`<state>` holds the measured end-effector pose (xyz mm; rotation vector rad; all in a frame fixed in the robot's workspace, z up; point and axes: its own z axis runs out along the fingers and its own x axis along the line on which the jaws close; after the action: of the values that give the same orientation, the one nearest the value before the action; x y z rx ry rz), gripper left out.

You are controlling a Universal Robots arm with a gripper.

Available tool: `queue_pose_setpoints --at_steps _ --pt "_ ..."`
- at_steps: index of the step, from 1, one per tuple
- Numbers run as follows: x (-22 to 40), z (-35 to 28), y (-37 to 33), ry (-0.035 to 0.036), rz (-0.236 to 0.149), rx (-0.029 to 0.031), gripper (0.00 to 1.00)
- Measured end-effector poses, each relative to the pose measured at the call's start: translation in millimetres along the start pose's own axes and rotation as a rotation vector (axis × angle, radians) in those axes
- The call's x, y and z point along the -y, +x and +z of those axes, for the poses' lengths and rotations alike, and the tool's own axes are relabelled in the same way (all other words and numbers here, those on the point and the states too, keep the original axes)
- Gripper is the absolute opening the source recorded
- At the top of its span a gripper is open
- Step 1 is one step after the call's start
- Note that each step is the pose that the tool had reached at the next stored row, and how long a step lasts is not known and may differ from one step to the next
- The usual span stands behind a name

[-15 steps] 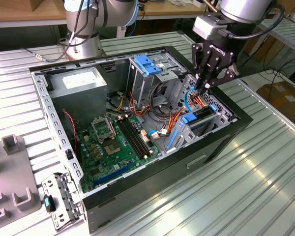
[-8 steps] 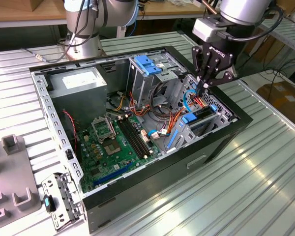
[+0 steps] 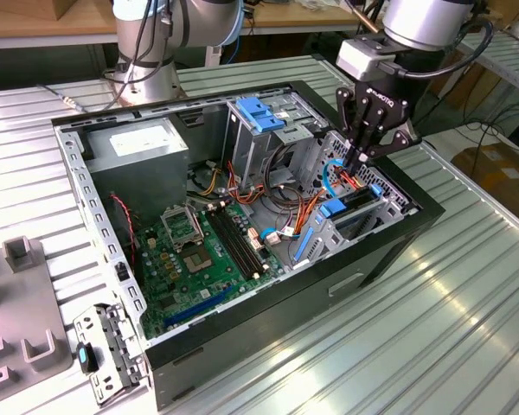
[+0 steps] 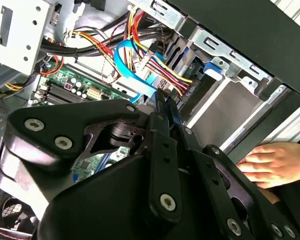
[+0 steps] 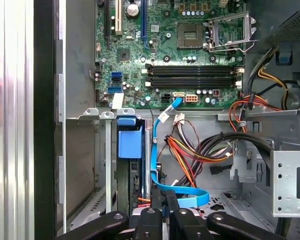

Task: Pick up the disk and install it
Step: 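Insert the second disk wire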

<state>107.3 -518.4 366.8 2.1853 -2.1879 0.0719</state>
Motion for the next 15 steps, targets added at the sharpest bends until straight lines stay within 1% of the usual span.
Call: queue_pose_setpoints --at_steps 2,3,5,6,7,9,12,15 --pt "0.0 1.0 -0.1 0.0 0.0 -0.0003 0.19" --pt "0.0 1.5 -0.1 0.0 0.0 -0.0002 0.25" --pt "0.0 3.0 -0.2 0.0 0.0 -0.0014 0.25" --pt "0.0 3.3 -0.2 0.0 0.0 -0.0039 0.17" --pt "0.0 3.4 -0.2 0.0 0.0 -0.0051 0.16" --pt "0.0 3.7 0.7 0.0 0.0 -0.0049 0.16" --pt "0.0 4.6 8.7 0.001 -0.004 -0.0038 0.16" --pt "-0.7 6.2 12.3 0.0029 -0.017 -0.0012 0.16"
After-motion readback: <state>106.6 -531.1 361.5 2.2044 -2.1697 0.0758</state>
